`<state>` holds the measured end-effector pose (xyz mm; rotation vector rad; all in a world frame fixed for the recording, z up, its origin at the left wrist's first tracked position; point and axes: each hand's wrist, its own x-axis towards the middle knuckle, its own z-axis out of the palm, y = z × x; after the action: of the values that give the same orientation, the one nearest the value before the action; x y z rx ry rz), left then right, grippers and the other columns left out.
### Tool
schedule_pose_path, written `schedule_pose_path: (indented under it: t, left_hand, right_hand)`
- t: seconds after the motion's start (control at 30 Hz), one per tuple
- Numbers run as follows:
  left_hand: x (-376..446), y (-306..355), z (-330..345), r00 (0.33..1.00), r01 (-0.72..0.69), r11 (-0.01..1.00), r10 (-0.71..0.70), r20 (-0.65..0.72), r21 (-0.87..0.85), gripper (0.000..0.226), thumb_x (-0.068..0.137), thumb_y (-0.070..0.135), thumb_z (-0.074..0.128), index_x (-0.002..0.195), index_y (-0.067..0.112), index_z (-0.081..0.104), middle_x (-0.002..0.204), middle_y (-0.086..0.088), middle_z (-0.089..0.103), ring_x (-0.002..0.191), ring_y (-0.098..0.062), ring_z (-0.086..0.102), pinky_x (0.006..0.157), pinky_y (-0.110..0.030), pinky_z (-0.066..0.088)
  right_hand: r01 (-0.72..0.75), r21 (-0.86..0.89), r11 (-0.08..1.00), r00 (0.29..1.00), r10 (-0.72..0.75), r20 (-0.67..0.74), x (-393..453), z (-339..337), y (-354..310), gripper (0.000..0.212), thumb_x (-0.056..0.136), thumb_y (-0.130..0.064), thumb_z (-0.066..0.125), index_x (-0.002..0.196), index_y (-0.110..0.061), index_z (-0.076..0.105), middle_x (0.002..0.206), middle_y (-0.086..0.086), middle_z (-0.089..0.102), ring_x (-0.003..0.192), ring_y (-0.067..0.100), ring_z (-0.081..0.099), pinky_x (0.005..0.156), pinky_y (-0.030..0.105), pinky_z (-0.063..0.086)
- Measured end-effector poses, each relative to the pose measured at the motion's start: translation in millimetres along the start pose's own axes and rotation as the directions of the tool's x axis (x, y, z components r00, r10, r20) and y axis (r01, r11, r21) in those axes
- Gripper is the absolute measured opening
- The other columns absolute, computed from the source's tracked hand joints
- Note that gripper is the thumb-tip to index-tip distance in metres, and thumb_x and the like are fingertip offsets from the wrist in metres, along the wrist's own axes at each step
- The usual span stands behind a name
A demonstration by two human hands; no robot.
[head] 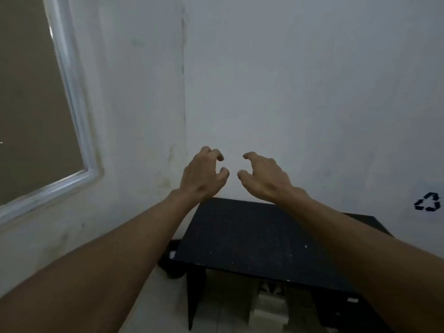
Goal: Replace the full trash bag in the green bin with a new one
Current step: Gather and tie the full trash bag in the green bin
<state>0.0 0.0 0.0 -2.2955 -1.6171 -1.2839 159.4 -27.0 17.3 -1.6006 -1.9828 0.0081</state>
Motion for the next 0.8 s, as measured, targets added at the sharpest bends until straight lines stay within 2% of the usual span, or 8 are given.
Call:
schedule_pose_path:
  t: [0.13,0.37,0.5,0.63,0.8]
  left_hand:
    - [-17.3,-51.7,-2.9,0.984,0.072,0.996,-0.062,0.17,-0.052,0.046,0.084,0.033,0.058,0.126,0.013,0.053,0.125,-0.006,0.053,0.091,-0.02,0.062,0.084,-0.044,0.054]
    - [-34.0,-170.1,-13.3,0.954,0.178,0.982,-0.157,0.254,-0.06,0.044,0.088,0.032,0.06,0.127,0.013,0.054,0.125,-0.009,0.056,0.1,-0.021,0.058,0.089,-0.041,0.052]
    - [-38.8,-234.1,-22.4,0.932,0.233,0.971,-0.206,0.299,-0.056,0.041,0.089,0.033,0.061,0.125,0.014,0.055,0.122,-0.008,0.058,0.093,-0.02,0.06,0.086,-0.039,0.052]
    - [-45.0,-292.0,-27.3,0.902,0.283,0.958,-0.248,0.354,-0.05,0.042,0.088,0.033,0.062,0.125,0.016,0.055,0.117,-0.006,0.06,0.09,-0.019,0.06,0.078,-0.03,0.049]
    - [-47.4,-359.7,-25.6,0.858,0.351,0.936,-0.311,0.408,-0.024,0.04,0.086,0.031,0.064,0.122,0.016,0.057,0.108,-0.005,0.062,0.084,-0.018,0.061,0.071,-0.027,0.046]
  right_hand:
    - [0.035,0.059,0.998,0.993,-0.041,0.107,5.0,43.3,-23.6,0.056,0.093,-0.036,0.047,0.144,-0.016,0.037,0.137,0.009,0.054,0.123,0.025,0.052,0.094,0.043,0.045]
    - [0.015,0.18,0.984,0.975,-0.054,0.217,29.0,139.5,-78.6,0.055,0.094,-0.038,0.048,0.143,-0.015,0.039,0.134,0.011,0.056,0.114,0.027,0.056,0.095,0.047,0.049]
    - [-0.046,0.206,0.977,0.957,-0.016,0.29,47.0,195.2,-108.4,0.056,0.091,-0.042,0.049,0.141,-0.018,0.041,0.129,0.01,0.058,0.109,0.026,0.058,0.093,0.047,0.05]
    - [-0.091,0.221,0.971,0.927,0.001,0.376,65.8,245.0,-132.2,0.055,0.094,-0.041,0.049,0.143,-0.018,0.039,0.134,0.013,0.054,0.116,0.028,0.055,0.096,0.045,0.048]
    - [-0.116,0.214,0.97,0.889,0.005,0.458,95.9,298.4,-152.1,0.056,0.094,-0.04,0.051,0.144,-0.017,0.039,0.138,0.014,0.051,0.12,0.029,0.053,0.098,0.046,0.048]
